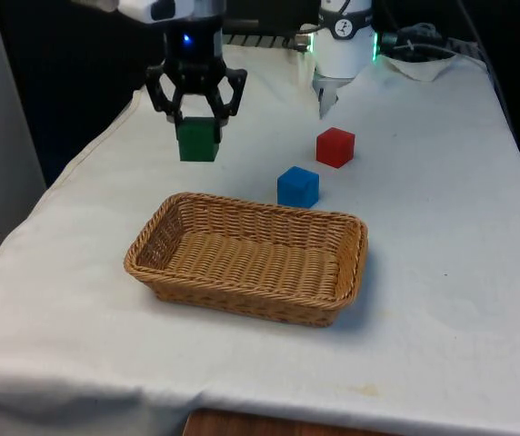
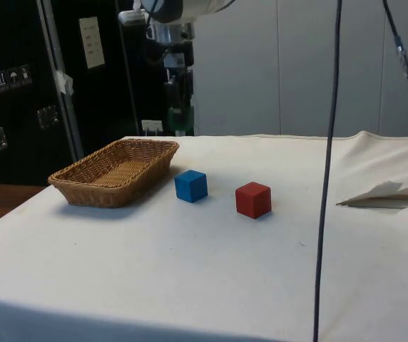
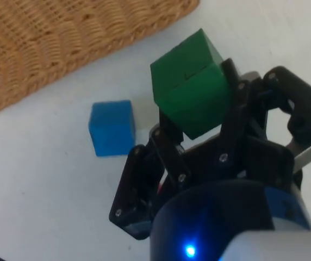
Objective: Pick up exactly two blocks and place them into the basket.
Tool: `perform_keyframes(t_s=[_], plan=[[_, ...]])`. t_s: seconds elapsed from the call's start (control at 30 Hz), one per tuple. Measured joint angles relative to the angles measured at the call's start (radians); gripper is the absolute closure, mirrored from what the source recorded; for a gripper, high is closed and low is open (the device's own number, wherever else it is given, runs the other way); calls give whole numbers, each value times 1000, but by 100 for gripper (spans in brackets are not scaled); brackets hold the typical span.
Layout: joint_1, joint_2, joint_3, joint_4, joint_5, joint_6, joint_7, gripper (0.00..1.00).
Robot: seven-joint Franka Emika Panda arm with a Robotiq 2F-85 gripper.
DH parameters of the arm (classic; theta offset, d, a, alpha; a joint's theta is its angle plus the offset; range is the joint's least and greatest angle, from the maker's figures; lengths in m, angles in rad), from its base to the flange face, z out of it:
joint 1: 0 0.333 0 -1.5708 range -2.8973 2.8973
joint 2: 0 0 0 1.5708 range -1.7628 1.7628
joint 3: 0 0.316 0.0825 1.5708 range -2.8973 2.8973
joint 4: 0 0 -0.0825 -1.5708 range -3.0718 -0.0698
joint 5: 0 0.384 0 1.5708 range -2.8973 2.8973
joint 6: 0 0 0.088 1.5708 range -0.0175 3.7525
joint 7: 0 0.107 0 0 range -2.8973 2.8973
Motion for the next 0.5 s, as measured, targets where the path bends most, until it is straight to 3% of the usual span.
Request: perform_keyframes(t_s=[0.5], plan=[[-4,125,8,181,88,-71,-6,99]])
